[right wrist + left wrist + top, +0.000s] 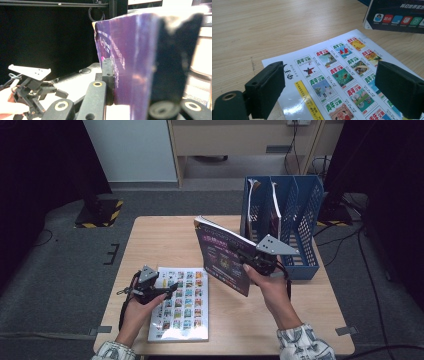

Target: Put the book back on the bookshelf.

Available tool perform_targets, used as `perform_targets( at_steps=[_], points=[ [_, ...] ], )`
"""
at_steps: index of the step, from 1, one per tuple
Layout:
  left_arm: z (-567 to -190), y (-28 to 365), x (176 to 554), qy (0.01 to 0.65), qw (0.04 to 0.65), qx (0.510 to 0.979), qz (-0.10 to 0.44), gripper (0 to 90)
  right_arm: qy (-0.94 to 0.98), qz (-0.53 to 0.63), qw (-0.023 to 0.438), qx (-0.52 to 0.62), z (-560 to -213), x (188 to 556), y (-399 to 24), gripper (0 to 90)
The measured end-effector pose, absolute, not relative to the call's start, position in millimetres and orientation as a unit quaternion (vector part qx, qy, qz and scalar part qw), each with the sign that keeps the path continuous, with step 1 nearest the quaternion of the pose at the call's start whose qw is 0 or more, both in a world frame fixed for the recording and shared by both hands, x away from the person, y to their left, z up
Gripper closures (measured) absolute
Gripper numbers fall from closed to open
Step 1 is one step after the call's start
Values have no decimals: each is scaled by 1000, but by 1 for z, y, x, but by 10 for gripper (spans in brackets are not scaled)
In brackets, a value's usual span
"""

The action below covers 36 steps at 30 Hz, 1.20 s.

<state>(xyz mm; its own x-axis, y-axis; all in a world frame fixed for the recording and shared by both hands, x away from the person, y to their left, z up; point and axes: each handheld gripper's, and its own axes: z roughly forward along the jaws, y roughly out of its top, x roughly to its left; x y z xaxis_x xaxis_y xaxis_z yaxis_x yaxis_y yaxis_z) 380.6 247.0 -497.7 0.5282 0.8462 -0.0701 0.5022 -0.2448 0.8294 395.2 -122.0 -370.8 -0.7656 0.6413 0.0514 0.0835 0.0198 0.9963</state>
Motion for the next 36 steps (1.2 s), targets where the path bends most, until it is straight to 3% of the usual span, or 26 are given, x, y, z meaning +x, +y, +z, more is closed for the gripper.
perform_targets(
  at_steps=[36],
  points=[
    [-498, 249, 380, 445, 423, 762, 206, 91, 692, 633, 218, 272, -373, 372, -166, 839]
  ],
)
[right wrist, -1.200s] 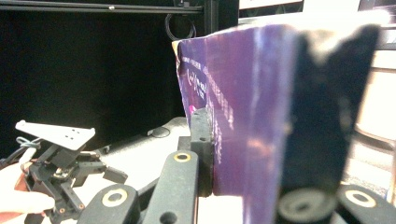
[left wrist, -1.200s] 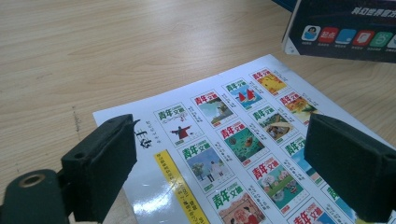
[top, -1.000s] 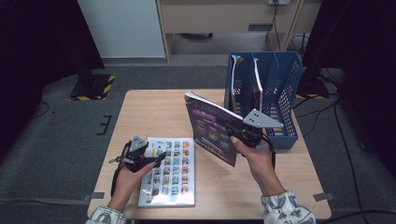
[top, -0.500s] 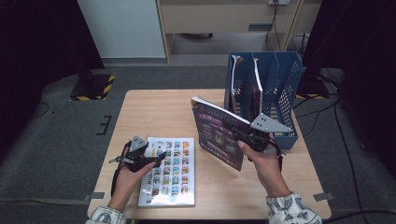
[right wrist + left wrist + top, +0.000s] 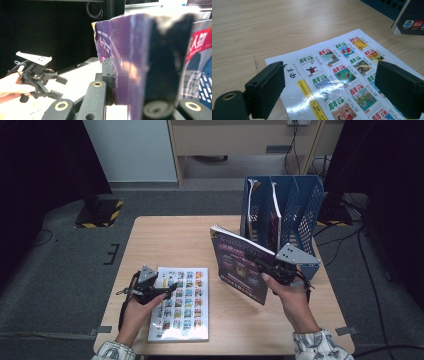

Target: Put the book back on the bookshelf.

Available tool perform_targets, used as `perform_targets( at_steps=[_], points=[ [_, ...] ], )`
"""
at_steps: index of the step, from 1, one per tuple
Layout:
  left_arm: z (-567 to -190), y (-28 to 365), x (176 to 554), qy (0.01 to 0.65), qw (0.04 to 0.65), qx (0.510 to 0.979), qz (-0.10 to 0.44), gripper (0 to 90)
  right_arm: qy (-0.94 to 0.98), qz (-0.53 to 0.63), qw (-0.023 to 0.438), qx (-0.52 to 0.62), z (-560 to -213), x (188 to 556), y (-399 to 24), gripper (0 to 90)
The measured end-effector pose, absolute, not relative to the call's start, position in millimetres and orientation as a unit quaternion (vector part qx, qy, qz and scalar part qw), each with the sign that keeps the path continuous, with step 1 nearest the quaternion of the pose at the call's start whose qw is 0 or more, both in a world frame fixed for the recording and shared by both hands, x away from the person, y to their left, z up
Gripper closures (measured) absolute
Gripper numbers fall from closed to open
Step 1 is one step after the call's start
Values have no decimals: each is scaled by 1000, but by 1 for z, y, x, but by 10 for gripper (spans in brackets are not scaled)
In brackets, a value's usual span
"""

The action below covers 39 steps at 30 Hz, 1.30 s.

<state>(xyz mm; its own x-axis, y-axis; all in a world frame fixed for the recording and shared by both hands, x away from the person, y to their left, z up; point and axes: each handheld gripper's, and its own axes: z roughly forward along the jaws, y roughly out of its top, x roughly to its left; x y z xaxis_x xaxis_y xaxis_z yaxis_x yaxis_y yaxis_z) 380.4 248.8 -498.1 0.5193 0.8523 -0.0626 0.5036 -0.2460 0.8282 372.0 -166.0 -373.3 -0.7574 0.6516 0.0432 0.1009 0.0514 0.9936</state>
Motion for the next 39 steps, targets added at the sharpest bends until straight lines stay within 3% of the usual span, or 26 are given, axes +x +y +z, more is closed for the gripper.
perform_targets(
  at_steps=[39],
  points=[
    [-497, 249, 379, 446, 427, 759, 208, 91, 679, 634, 224, 294, -361, 343, -210, 839]
  ],
)
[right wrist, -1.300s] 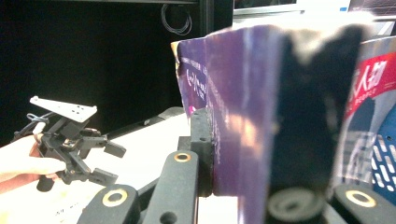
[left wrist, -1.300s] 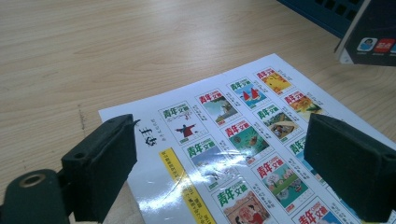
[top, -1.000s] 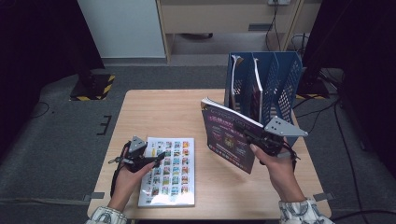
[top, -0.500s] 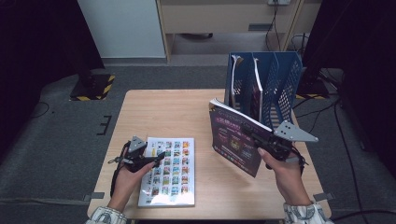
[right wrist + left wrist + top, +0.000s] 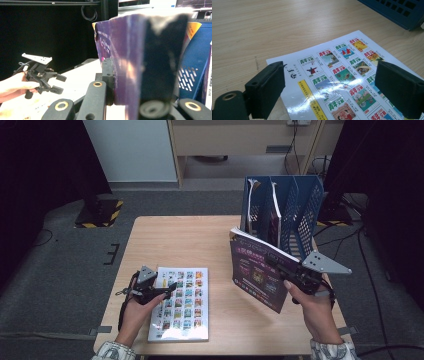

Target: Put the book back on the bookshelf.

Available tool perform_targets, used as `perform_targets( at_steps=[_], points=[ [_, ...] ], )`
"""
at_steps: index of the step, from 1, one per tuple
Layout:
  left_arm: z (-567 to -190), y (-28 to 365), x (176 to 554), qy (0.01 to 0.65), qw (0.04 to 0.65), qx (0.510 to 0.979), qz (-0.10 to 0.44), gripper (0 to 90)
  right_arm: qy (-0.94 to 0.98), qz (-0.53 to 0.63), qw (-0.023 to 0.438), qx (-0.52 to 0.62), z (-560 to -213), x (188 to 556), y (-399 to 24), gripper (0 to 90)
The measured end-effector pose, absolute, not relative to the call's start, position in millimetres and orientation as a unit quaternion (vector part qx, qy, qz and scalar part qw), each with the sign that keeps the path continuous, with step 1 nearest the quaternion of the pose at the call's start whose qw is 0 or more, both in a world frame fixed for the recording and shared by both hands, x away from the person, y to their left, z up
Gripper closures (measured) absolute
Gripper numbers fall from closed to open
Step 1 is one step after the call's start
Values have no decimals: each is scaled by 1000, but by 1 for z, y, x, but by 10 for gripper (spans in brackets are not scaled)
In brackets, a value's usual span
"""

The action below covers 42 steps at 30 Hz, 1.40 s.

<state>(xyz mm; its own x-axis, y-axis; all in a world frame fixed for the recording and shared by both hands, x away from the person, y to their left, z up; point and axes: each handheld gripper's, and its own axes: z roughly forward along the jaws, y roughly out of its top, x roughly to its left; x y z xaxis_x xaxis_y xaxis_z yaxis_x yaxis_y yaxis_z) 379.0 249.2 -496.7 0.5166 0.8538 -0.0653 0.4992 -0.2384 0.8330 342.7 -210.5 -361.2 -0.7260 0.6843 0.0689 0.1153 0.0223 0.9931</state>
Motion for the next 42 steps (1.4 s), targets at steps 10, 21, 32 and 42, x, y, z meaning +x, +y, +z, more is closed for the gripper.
perform_targets(
  at_steps=[10, 21, 32, 42],
  points=[
    [-497, 250, 379, 447, 428, 758, 208, 91, 676, 629, 229, 309, -359, 342, -223, 839],
    [-497, 249, 379, 446, 427, 758, 208, 91, 668, 626, 241, 322, -344, 338, -245, 839],
    [-497, 250, 379, 446, 427, 758, 208, 91, 661, 620, 253, 338, -333, 337, -260, 840],
    [-497, 248, 379, 443, 426, 761, 208, 93, 648, 617, 270, 356, -323, 335, -275, 840]
  ],
)
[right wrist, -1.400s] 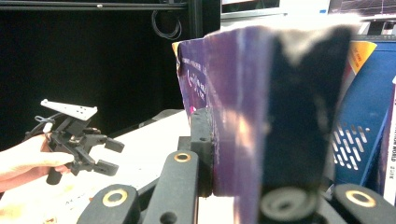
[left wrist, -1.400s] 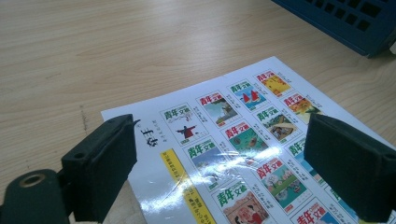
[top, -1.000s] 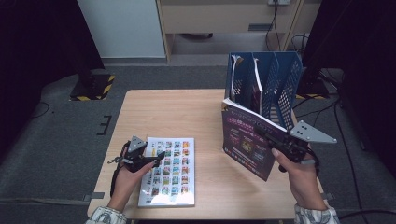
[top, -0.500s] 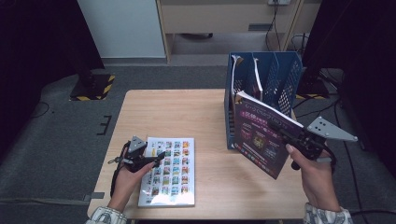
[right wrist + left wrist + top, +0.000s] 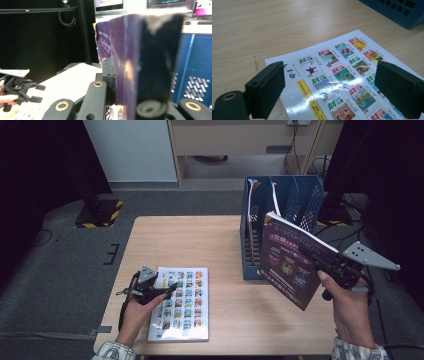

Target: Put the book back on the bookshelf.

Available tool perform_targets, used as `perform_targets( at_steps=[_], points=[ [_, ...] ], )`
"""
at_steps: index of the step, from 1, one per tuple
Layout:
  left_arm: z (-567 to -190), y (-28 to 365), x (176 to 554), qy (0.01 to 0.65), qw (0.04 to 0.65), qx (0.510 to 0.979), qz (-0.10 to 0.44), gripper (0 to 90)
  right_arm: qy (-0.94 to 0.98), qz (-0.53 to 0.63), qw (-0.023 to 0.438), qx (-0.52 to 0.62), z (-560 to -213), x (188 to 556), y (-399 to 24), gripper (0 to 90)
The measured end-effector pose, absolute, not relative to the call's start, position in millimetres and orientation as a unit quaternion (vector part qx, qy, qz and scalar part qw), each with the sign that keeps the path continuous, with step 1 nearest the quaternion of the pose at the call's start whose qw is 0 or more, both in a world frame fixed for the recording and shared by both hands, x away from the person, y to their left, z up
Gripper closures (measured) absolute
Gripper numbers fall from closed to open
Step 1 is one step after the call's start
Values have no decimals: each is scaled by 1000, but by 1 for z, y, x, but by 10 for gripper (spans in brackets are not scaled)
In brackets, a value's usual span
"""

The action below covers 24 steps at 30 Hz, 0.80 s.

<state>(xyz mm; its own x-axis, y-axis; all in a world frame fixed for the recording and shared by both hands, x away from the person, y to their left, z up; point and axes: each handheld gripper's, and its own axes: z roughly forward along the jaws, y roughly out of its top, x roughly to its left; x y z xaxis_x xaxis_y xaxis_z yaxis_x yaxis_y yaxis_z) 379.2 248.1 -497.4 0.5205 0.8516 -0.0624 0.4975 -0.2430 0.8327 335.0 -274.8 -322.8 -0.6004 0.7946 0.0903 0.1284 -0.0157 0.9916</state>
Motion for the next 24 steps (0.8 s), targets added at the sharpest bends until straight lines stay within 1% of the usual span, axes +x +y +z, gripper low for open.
perform_targets(
  at_steps=[24],
  points=[
    [-498, 249, 379, 446, 426, 759, 209, 94, 612, 613, 311, 390, -309, 336, -303, 839]
  ],
)
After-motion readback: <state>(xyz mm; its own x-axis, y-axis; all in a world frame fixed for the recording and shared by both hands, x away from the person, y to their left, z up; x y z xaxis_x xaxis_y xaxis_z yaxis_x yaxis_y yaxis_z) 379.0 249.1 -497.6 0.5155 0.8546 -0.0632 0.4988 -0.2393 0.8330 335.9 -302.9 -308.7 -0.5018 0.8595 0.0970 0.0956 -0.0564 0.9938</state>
